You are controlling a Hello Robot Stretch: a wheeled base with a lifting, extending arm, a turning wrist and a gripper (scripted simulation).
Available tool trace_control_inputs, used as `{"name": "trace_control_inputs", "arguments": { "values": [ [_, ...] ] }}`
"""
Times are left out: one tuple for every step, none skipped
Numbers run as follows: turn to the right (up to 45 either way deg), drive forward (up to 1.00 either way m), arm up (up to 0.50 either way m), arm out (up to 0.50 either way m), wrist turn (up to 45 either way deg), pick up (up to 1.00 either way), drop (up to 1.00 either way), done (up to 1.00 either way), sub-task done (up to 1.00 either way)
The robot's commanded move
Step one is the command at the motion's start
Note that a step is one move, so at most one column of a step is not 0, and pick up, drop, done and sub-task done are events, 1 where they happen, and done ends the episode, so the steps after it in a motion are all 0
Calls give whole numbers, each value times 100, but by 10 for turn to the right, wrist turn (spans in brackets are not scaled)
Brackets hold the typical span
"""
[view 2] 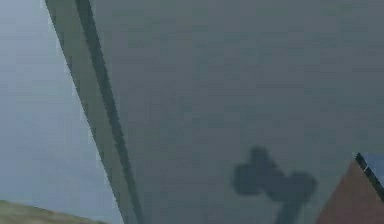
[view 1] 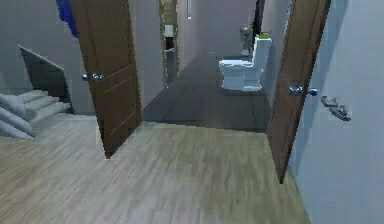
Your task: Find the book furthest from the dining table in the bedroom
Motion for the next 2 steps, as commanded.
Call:
{"name": "trace_control_inputs", "arguments": {
  "values": [
    [0, 100, 0, 0, 0, 0, 0, 0, 0],
    [0, 100, 0, 0, 0, 0, 0, 0, 0]
  ]
}}
